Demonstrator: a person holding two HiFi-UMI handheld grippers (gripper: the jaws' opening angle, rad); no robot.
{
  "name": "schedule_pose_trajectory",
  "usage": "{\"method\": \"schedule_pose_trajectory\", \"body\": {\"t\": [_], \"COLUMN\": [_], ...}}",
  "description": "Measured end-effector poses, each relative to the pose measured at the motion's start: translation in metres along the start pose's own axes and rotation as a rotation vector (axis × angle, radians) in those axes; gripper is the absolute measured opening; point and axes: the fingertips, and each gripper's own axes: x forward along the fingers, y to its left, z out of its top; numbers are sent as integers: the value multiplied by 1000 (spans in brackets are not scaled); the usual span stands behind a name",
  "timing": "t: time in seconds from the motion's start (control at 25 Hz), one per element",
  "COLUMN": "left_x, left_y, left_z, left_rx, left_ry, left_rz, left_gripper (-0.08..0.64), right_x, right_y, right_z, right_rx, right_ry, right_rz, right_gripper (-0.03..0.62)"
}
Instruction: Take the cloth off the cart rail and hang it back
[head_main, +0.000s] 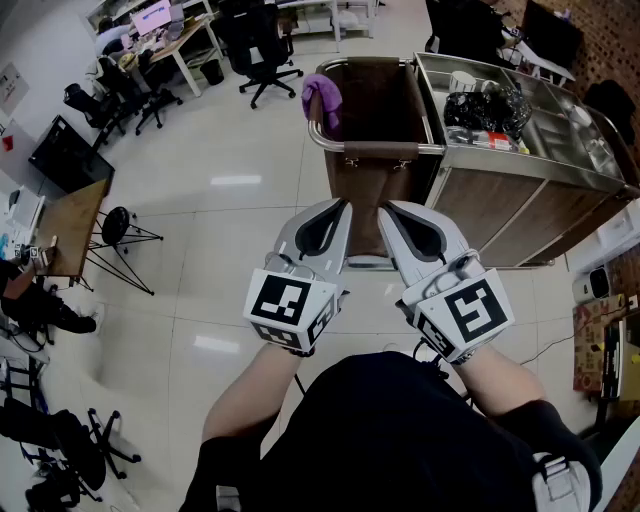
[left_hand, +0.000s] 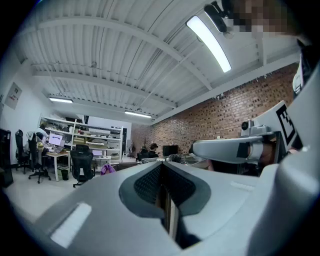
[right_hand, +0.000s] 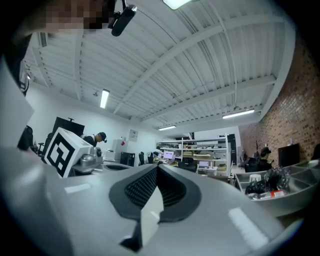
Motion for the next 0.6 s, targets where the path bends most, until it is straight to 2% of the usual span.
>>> {"method": "schedule_pose_trajectory", "body": {"t": [0.24, 0.6], "left_x": [33, 80], "left_y": [-9, 11], "left_z": [-3, -15], "left_rx": [-22, -11], "left_ry": [1, 36], "left_rz": [33, 120], "left_gripper": [2, 5], "right_x": [-9, -13], "right_y": [-33, -84], "right_z": [-3, -23], "right_rx": [-10, 2], "right_ry": [-6, -11], "right_rz": [31, 81], "right_gripper": [0, 0]}}
